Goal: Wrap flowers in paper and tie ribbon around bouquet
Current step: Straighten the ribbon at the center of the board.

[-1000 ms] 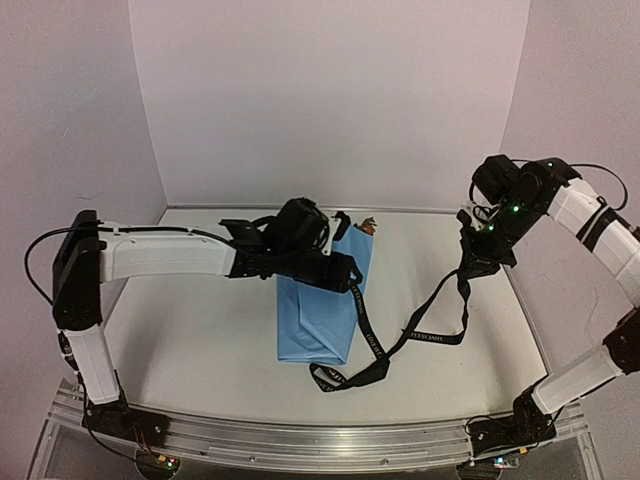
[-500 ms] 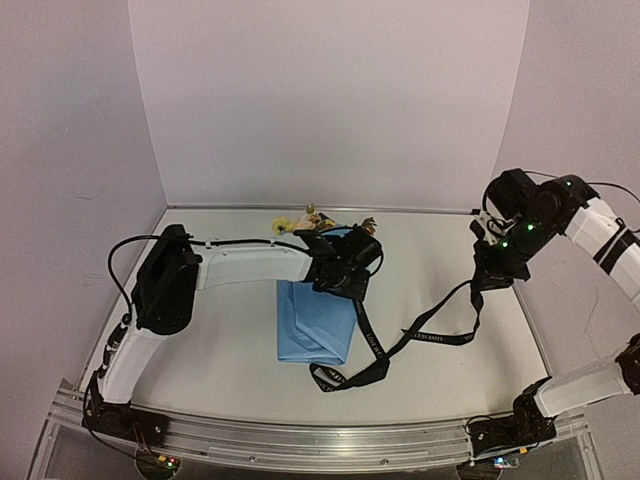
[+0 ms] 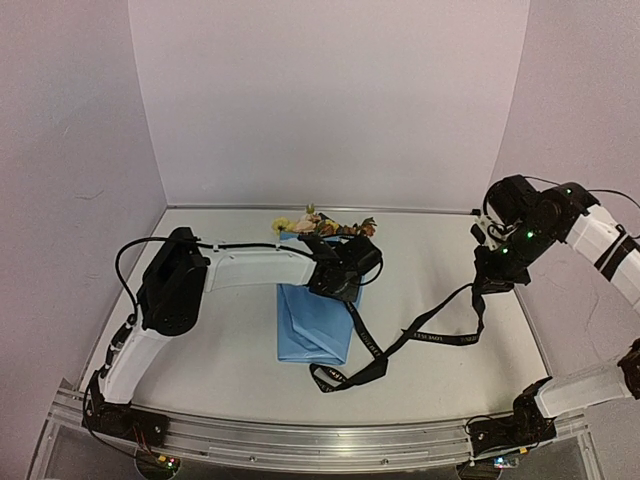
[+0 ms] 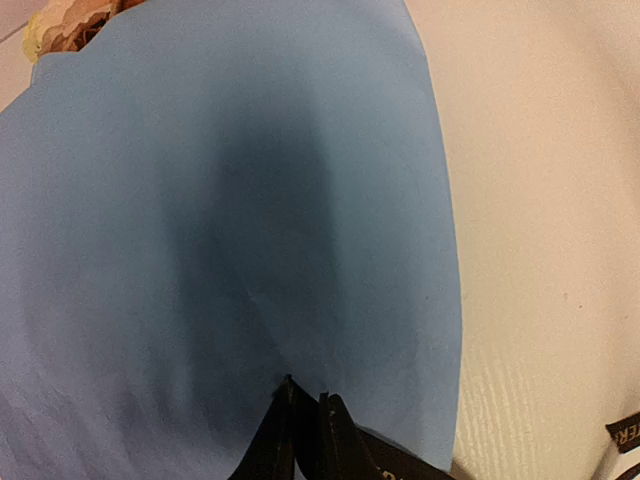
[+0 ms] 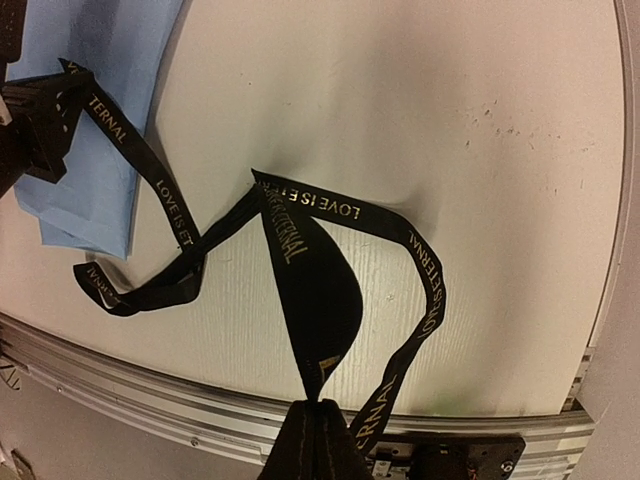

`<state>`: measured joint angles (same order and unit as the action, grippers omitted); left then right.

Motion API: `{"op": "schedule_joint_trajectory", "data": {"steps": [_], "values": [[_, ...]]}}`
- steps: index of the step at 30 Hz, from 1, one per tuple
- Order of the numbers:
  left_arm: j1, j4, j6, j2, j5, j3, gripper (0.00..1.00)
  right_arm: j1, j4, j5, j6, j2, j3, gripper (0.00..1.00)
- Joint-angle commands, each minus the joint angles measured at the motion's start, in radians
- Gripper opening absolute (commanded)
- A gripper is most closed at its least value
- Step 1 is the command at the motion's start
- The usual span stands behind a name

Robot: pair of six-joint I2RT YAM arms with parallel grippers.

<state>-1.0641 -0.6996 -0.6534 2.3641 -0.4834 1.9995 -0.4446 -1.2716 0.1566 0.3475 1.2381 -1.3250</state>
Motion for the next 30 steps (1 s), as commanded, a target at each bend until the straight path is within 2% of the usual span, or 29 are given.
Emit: {"op": "schedule_joint_trajectory", "data": {"steps": [1,3,9,12,16,20,22,25,30], "values": [[0.000,0.074,0.002,-0.128,-0.017,-0.075,0.05,-0.005,0.016,-0.062,-0.024,-0.016,0.017,0.00],[0.005,0.092,-0.012,-0.177,-0.034,-0.119,0.00,-0.003,0.016,-0.079,-0.030,-0.017,0.021,0.00],[0.058,0.175,-0.088,-0.447,-0.080,-0.378,0.00,0.020,0.016,-0.124,-0.043,0.004,0.005,0.00],[0.124,0.190,-0.142,-0.614,-0.106,-0.543,0.00,0.054,0.008,-0.157,-0.056,0.022,-0.011,0.00],[0.274,0.158,-0.207,-0.832,-0.150,-0.761,0.00,0.118,-0.031,-0.218,-0.068,0.051,-0.046,0.00],[0.487,0.096,-0.239,-1.039,-0.178,-0.932,0.00,0.181,-0.081,-0.264,-0.094,0.062,-0.113,0.00],[0.593,0.081,-0.224,-1.124,-0.183,-0.971,0.00,0.198,-0.112,-0.294,-0.120,0.069,-0.165,0.00],[0.678,0.048,-0.196,-1.208,-0.226,-0.965,0.00,0.204,-0.181,-0.361,-0.193,0.095,-0.283,0.00],[0.748,0.001,-0.164,-1.251,-0.302,-0.919,0.00,0.205,-0.277,-0.445,-0.349,0.157,-0.489,0.00]]}}
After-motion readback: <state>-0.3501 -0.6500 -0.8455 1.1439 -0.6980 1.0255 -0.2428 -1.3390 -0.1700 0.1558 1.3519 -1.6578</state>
